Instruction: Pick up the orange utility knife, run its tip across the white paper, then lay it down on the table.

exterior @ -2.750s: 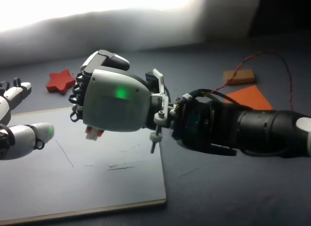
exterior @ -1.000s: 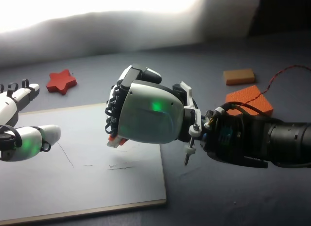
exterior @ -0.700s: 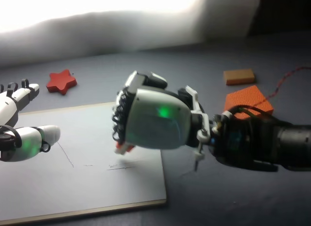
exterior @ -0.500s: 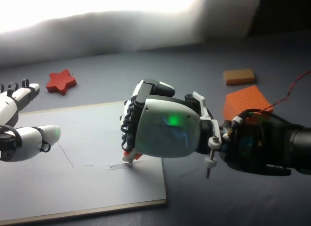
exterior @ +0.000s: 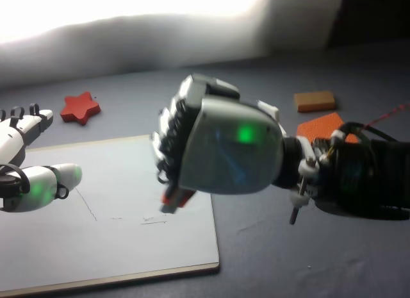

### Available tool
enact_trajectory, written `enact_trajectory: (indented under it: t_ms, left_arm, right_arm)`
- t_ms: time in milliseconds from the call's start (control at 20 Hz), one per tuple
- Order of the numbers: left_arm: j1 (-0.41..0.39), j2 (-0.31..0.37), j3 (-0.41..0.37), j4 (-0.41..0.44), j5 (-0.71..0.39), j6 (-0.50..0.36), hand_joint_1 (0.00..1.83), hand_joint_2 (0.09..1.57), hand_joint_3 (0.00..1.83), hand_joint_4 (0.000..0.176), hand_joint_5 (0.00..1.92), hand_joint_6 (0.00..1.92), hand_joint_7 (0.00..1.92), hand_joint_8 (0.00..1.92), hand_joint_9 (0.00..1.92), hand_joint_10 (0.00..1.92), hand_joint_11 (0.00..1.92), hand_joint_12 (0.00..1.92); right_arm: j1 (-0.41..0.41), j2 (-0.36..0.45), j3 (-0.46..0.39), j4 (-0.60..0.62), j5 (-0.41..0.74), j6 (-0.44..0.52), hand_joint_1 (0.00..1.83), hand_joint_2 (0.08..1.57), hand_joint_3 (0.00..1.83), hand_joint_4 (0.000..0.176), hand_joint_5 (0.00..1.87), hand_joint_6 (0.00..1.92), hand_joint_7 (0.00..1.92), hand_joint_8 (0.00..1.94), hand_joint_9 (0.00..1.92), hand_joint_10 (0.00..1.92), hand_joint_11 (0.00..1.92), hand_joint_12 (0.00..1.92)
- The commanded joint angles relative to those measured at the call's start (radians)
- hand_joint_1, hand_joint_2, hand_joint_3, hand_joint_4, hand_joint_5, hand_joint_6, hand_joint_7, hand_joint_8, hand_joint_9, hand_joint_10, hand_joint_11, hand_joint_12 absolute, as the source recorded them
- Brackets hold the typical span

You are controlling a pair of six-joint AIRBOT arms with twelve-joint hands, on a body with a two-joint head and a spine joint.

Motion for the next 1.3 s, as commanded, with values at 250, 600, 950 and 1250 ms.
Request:
enact_trajectory:
  t_ms: [250, 600, 950, 1250]
  left_arm:
    - [-0.007, 0.004, -0.004, 0.046, -0.088, 0.005, 0.05, 1.33, 0.0, 0.008, 0.0, 0.0, 0.1, 0.0, 0.12, 0.0, 0.0, 0.34]
    - [-0.006, 0.002, -0.006, 0.05, -0.088, 0.009, 0.08, 1.32, 0.0, 0.003, 0.0, 0.0, 0.14, 0.01, 0.15, 0.01, 0.0, 0.39]
    - [-0.006, -0.014, -0.009, 0.054, -0.088, 0.008, 0.06, 1.32, 0.0, 0.013, 0.0, 0.0, 0.14, 0.0, 0.15, 0.0, 0.0, 0.44]
    - [-0.007, -0.024, -0.01, 0.059, -0.09, 0.006, 0.04, 1.33, 0.0, 0.006, 0.0, 0.0, 0.12, 0.0, 0.14, 0.0, 0.0, 0.4]
  right_arm:
    - [0.019, 0.106, -0.226, 0.359, -0.104, 0.162, 1.49, 1.03, 0.5, 0.176, 1.39, 1.92, 1.55, 1.94, 1.66, 1.92, 1.71, 1.92]
    - [0.097, 0.235, -0.378, 0.794, -0.498, 0.257, 1.48, 1.05, 0.44, 0.176, 1.37, 1.92, 1.52, 1.94, 1.64, 1.92, 1.7, 1.92]
    - [0.111, 0.317, -0.426, 0.98, -0.812, 0.24, 1.41, 1.06, 0.44, 0.176, 1.3, 1.92, 1.45, 1.94, 1.57, 1.92, 1.65, 1.92]
    - [0.039, 0.325, -0.41, 0.98, -0.772, 0.133, 1.47, 0.98, 0.53, 0.176, 1.3, 1.92, 1.43, 1.94, 1.54, 1.92, 1.61, 1.92]
